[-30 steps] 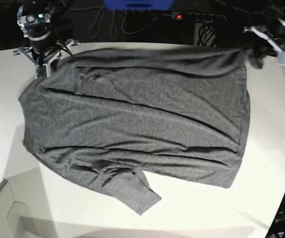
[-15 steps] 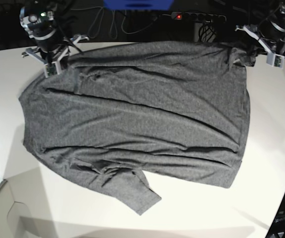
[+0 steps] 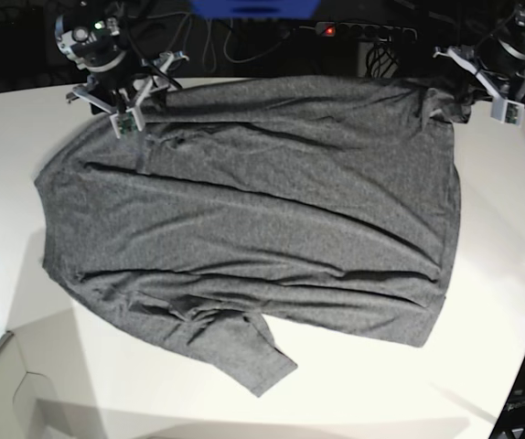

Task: Layout the t-shirt on the table in an organized manner, then fold the t-shirt properly
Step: 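Pull the shoulder corners apart with both grippers to straighten the collar edge, then lift the shoulder corners with both grippers and stretch the shirt taut, then hold the shoulder corners with both grippers and drag them toward the robot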

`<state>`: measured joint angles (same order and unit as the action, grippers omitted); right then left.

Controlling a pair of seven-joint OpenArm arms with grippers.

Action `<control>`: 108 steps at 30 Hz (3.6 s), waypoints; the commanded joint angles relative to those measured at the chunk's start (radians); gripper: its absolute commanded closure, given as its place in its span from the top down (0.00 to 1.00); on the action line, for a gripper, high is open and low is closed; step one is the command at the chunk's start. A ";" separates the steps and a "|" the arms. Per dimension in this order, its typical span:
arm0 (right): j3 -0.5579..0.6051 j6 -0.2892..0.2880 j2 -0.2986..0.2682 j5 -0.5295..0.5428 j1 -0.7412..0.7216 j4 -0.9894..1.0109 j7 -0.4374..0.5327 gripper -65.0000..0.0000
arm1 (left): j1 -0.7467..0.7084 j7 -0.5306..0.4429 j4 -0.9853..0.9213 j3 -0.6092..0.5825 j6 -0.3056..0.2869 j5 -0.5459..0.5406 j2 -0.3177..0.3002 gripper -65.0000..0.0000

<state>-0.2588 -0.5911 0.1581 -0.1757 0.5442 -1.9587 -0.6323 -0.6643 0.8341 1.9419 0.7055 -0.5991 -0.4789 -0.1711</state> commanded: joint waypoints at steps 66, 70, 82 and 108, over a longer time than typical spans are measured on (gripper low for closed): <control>-0.060 -0.003 -0.001 0.012 -0.080 -0.072 0.111 0.00 | 0.065 -0.016 0.069 0.211 -0.003 -0.258 -0.018 0.00; -0.030 -0.003 -0.001 0.012 -0.102 -0.072 0.111 0.00 | 0.073 -0.016 0.067 0.210 0.008 -0.258 -0.018 0.00; -0.024 -0.003 -0.001 0.009 -0.214 0.015 0.111 0.00 | 0.191 0.178 0.066 0.208 0.000 -0.143 -0.008 0.00; -0.021 -0.002 -0.036 0.009 -0.350 0.140 0.111 0.00 | 0.360 0.242 -0.103 0.202 0.006 -0.025 0.028 0.01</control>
<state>-0.2802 -0.5900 0.1196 -0.1787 0.2085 -1.8030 -0.5453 -0.3080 1.0939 1.8217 0.9028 -0.5953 -0.4885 -0.1322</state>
